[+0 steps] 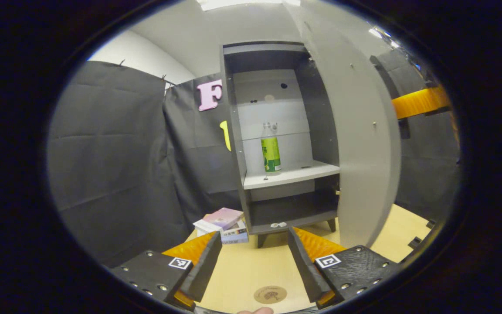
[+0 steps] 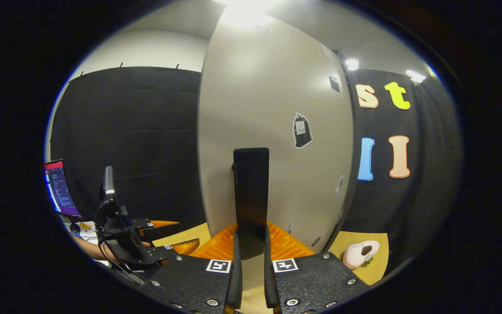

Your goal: Open the cabinet door with the right hand, grasp the bottle in the cabinet with the left hand and place it on the coaster, then close the cabinet door with the right hand.

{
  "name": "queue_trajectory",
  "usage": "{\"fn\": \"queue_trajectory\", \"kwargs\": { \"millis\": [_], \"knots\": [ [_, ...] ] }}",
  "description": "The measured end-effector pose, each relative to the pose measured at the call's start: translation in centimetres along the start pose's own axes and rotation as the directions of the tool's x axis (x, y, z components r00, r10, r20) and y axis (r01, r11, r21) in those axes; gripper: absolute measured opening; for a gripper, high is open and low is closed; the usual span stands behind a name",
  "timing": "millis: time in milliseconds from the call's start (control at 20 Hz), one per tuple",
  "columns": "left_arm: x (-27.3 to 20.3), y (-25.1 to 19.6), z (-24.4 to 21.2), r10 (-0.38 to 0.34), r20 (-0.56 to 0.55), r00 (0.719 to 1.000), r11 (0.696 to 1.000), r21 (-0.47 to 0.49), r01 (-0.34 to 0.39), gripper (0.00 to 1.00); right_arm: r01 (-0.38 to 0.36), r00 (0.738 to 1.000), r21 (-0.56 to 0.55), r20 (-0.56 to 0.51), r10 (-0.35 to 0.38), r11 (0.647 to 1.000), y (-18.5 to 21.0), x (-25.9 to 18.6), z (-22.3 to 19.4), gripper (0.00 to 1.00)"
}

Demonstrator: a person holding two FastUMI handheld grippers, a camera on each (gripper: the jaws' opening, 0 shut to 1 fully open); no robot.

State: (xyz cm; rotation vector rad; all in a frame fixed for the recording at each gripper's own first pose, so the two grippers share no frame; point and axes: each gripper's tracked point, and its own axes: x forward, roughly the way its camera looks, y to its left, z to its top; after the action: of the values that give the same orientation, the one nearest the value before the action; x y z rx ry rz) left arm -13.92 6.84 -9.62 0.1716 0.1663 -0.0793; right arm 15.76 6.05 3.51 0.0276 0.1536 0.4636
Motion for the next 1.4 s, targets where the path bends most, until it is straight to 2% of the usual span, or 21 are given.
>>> {"fn": "queue_trajectory", "kwargs": {
  "millis": [100,200,250,400,450,500,550,600,650,700,800,850,900,1000,1050,1200,1250,1350,1400],
  "knots": [
    [0.4,-1.3,0.4,-0.015,0.018,1.0,0.999,-0.046,0.015,0.92,0.031,1.0,0.012,0.002,-0.031,0.999,-0.4,-0.3,0.0,0.2],
    [0.9,-1.9,0.8,-0.028,0.034,0.999,0.998,-0.059,0.03,0.83,0.083,0.996,0.056,0.013,-0.084,0.995,-0.8,-0.4,-0.1,0.21],
    [1.2,-2.1,1.2,-0.036,0.044,0.998,0.998,-0.053,0.038,0.92,0.117,0.993,0.068,0.025,-0.119,0.991,-1.0,-0.4,-0.1,0.21],
    [2.0,-2.4,1.7,-0.069,0.067,0.995,0.997,-0.022,0.071,0.92,0.217,0.975,0.023,0.053,-0.218,0.976,-1.8,-1.5,0.2,0.24],
    [2.1,-2.7,1.9,-0.085,0.071,0.994,0.996,-0.018,0.087,0.83,0.241,0.969,0.013,0.057,-0.241,0.97,-1.7,-2.3,0.3,0.24],
    [2.2,-3.2,2.0,-0.102,0.076,0.992,0.994,-0.017,0.104,0.87,0.265,0.962,0.004,0.061,-0.264,0.964,-1.6,-2.4,0.1,0.22],
    [2.3,-3.6,2.3,-0.118,0.08,0.99,0.993,-0.015,0.12,0.87,0.284,0.957,-0.003,0.064,-0.283,0.959,-1.6,-2.8,0.2,0.31],
    [2.6,-3.8,2.2,-0.129,0.083,0.988,0.991,-0.013,0.131,0.92,0.298,0.952,-0.008,0.071,-0.296,0.955,-1.7,-3.5,0.5,0.33],
    [2.9,-4.0,2.2,-0.137,0.083,0.987,0.99,-0.011,0.138,0.87,0.307,0.95,-0.011,0.072,-0.305,0.952,-1.7,-4.0,0.6,0.35],
    [3.0,-4.2,2.3,-0.143,0.083,0.986,0.989,-0.012,0.145,0.92,0.313,0.947,-0.011,0.075,-0.311,0.95,-2.0,-4.0,0.5,0.35],
    [3.3,-4.4,2.4,-0.148,0.086,0.985,0.989,-0.009,0.149,0.92,0.323,0.943,0.009,0.078,-0.322,0.947,-2.7,-4.4,0.1,0.38],
    [3.5,-4.3,2.6,-0.142,0.089,0.986,0.99,-0.001,0.142,0.92,0.317,0.945,0.023,0.078,-0.318,0.948,-3.1,-4.3,-0.4,0.45],
    [3.7,-3.9,2.9,-0.128,0.099,0.987,0.992,0.012,0.127,0.82,0.32,0.944,0.034,0.078,-0.321,0.947,-3.6,-4.3,-0.6,0.48],
    [4.5,-2.9,3.6,-0.091,0.129,0.987,0.996,0.035,0.088,0.91,0.335,0.938,0.04,0.083,-0.337,0.941,-4.2,-4.7,-0.5,0.58],
    [4.8,-2.7,3.8,-0.086,0.137,0.987,0.996,0.035,0.082,0.91,0.347,0.932,0.039,0.095,-0.349,0.937,-4.6,-5.1,-0.3,0.64],
    [5.5,-2.8,4.3,-0.073,0.157,0.985,0.997,0.023,0.07,0.91,0.427,0.898,0.007,0.115,-0.424,0.904,-6.3,-6.5,0.1,0.74],
    [5.8,-2.8,4.5,-0.07,0.162,0.984,0.997,0.026,0.066,0.91,0.463,0.881,-0.006,0.113,-0.46,0.886,-7.3,-7.1,-0.1,0.84],
    [6.2,-2.6,4.8,-0.068,0.172,0.983,0.997,0.043,0.061,0.87,0.504,0.857,0.013,0.119,-0.501,0.864,-8.8,-8.1,-0.3,0.9],
    [6.5,-2.4,4.8,-0.066,0.175,0.982,0.997,0.056,0.057,0.91,0.517,0.847,0.036,0.121,-0.517,0.855,-9.7,-8.4,-0.7,0.9]
  ]
}}
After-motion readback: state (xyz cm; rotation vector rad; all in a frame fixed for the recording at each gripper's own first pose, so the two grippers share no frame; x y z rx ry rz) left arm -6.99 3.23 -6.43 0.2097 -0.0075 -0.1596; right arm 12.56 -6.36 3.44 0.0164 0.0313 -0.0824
